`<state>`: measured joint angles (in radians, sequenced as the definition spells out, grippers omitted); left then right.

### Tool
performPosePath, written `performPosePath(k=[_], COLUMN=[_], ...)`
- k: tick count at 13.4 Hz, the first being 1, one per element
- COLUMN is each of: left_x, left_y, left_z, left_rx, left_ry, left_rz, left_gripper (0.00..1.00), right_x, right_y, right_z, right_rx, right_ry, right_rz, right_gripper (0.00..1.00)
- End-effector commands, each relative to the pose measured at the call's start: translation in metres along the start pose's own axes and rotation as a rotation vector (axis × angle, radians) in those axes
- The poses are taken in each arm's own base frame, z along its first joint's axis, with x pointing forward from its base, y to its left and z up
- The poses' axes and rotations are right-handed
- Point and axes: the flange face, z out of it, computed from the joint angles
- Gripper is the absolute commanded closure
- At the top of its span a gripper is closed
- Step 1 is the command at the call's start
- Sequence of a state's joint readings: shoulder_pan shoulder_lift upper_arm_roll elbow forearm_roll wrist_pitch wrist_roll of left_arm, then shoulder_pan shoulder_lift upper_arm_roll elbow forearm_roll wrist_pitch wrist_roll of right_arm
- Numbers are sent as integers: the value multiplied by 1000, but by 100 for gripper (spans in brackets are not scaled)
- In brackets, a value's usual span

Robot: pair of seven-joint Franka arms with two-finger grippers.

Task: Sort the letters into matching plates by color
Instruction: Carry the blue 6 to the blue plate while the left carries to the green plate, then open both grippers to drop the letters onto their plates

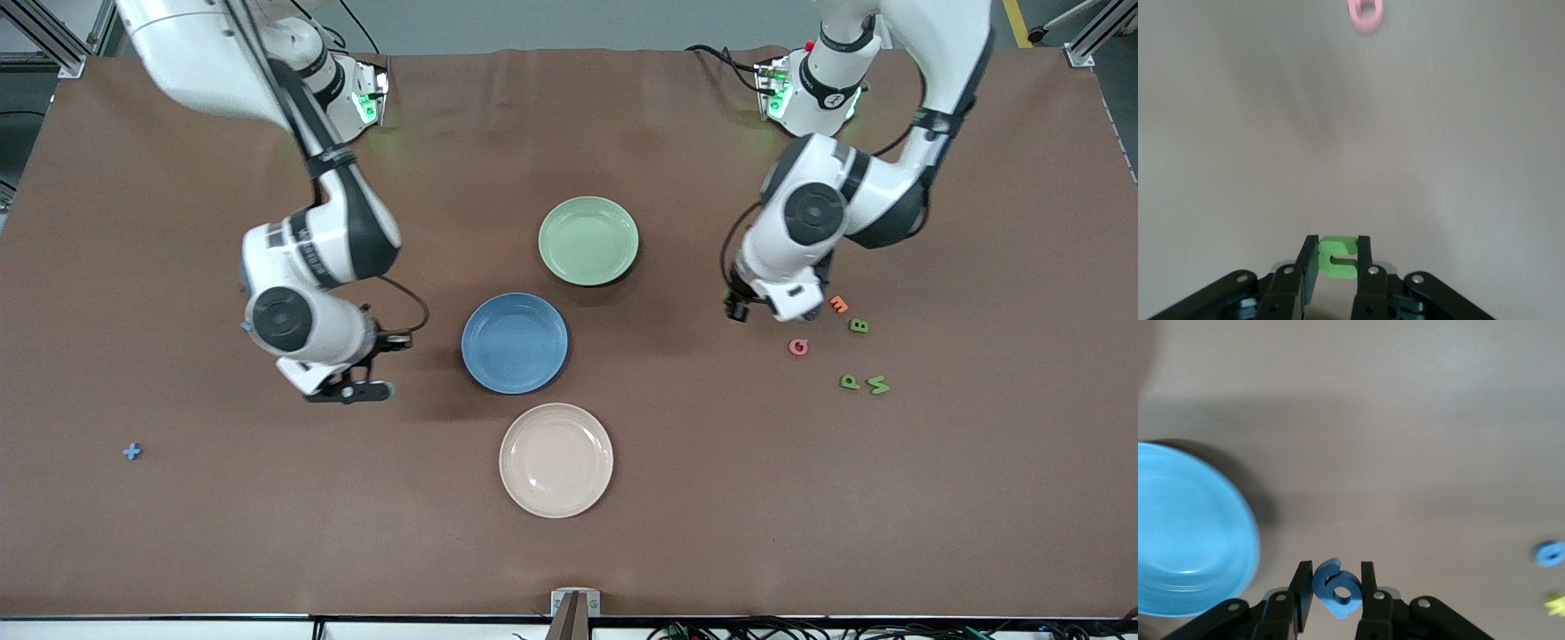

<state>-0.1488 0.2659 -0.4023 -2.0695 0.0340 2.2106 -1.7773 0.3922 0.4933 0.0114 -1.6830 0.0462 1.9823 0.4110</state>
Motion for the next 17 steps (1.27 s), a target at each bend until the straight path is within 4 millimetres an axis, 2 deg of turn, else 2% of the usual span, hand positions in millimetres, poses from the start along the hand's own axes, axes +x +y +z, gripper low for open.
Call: performPosePath(k=[1, 2, 5, 7, 9, 11, 13, 14, 15, 16, 17], left_x=[-79, -102, -171, -185, -195, -214, -222, -224, -224, -226, -229], left_y=[7, 11, 1, -8, -18, -31, -39, -42, -43, -46, -47], left_z=[14, 21, 53, 72, 80, 94, 103, 107, 110, 111, 110], left_rx=[8, 10, 7, 7, 24, 37, 33, 41, 46, 49, 47], left_ry=[-17, -20, 37, 53, 52, 50, 43, 47, 48, 50, 51], left_rz=[14, 16, 100, 110, 106, 118, 124, 129, 131, 135, 142], left_gripper=[98, 98, 98, 98, 98, 96, 91, 85, 64, 35, 2], right_x=[-29, -36, -46, -51, -51, -57, -60, -59, -60, -59, -58], right_y=[-56, -74, -118, -138, -146, -155, -159, -159, -159, -157, -155], right_z=[6, 17, 51, 74, 97, 105, 106, 105, 105, 106, 106], right_rx=[13, 20, 49, 68, 79, 86, 109, 110, 109, 106, 104], right_ry=[54, 72, 117, 142, 155, 148, 123, 124, 123, 119, 117], right_rz=[107, 128, 192, 213, 225, 234, 256, 258, 256, 259, 262], right_gripper=[88, 88, 88, 88, 88, 88, 87, 84, 80, 61, 31])
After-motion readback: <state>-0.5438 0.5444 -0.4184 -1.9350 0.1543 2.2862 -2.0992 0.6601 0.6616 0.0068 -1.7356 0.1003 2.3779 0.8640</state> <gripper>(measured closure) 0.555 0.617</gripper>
